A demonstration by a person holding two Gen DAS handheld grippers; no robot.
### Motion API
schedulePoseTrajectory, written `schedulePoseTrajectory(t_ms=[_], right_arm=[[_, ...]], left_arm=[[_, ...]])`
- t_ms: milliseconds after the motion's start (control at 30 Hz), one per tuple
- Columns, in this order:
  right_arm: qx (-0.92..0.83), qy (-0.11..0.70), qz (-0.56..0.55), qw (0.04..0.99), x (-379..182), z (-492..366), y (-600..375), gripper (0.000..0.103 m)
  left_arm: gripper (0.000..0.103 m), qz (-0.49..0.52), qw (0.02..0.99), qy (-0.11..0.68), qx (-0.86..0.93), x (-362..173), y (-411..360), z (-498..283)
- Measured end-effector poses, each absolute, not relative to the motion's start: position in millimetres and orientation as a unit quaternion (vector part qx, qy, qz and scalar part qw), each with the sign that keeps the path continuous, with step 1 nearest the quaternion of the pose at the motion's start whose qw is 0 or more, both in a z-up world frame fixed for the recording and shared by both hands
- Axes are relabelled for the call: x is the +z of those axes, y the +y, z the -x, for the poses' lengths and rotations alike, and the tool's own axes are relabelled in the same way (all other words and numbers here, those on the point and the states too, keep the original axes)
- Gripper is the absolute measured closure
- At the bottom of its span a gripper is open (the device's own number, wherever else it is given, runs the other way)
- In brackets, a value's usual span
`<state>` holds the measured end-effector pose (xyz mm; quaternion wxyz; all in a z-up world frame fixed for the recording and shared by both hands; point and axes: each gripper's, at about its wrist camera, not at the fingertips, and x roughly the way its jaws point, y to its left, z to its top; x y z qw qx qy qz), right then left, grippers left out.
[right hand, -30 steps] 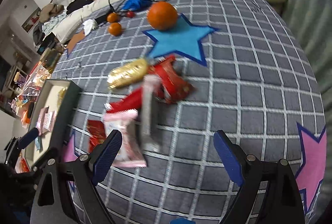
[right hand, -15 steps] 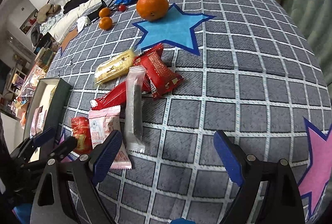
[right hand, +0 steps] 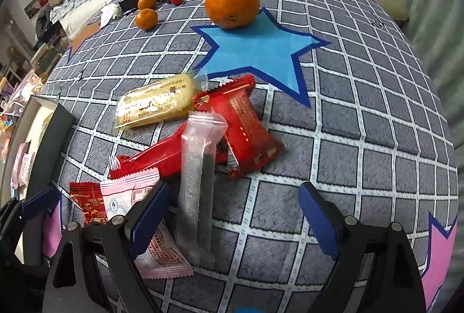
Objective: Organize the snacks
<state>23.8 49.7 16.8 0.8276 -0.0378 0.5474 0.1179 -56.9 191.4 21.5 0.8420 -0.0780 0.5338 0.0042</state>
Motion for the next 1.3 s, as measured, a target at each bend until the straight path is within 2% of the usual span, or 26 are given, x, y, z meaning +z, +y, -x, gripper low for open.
schedulePoseTrajectory(t_ms=[33,67,100,133,267,467,500,600,633,900,967,1033,1133,1167,1200,1233,1300], right_arm=[[0.116,0.543,0.043,0.831,18,-23,50,0.029],[0.117,0.538,0.052,0.833,20,-22,51,0.046],[0.121,0.536,0.057,0.834,21,-20,52,0.060],[0.127,0.534,0.062,0.834,22,-19,51,0.065],[0.139,0.531,0.054,0.834,23,-15,47,0.074],[0.142,0.531,0.048,0.834,23,5,27,0.074],[0.141,0.532,0.043,0.834,23,9,23,0.074],[0.139,0.535,0.036,0.833,24,20,13,0.074],[0.140,0.535,0.035,0.832,24,24,10,0.074],[0.141,0.532,0.029,0.834,26,67,-8,0.074],[0.145,0.534,0.030,0.832,27,78,-10,0.074],[0.149,0.536,0.027,0.831,27,85,-11,0.074],[0.130,0.536,0.029,0.834,29,80,-12,0.073],[0.128,0.537,0.022,0.834,30,76,-13,0.061],[0.127,0.536,0.017,0.834,31,72,-13,0.032],[0.123,0.533,0.015,0.837,32,67,-12,0.022],[0.113,0.522,0.030,0.845,35,56,-4,0.021]], left_arm=[[0.009,0.080,0.842,0.534,0.005,22,193,58],[0.009,0.080,0.842,0.533,0.007,24,196,60],[0.009,0.080,0.844,0.531,0.010,26,198,62],[0.009,0.079,0.846,0.527,0.015,28,202,66],[0.009,0.107,0.840,0.531,0.008,30,207,68],[0.012,0.119,0.827,0.548,0.020,13,196,61],[0.020,0.106,0.832,0.544,0.025,13,192,61],[0.062,0.055,0.842,0.536,0.033,14,182,63],[0.068,0.051,0.842,0.536,0.028,15,183,66],[0.067,0.005,0.854,0.520,-0.007,14,183,127],[0.058,-0.003,0.859,0.512,-0.008,13,183,136],[0.026,-0.009,0.861,0.508,0.005,11,185,135],[0.021,0.012,0.868,0.497,0.010,7,190,129],[0.020,0.008,0.871,0.491,0.012,6,189,127],[0.018,0.008,0.873,0.487,0.012,5,187,126],[0.015,0.007,0.876,0.482,0.012,5,186,126],[0.011,0.008,0.880,0.475,0.012,3,184,125]])
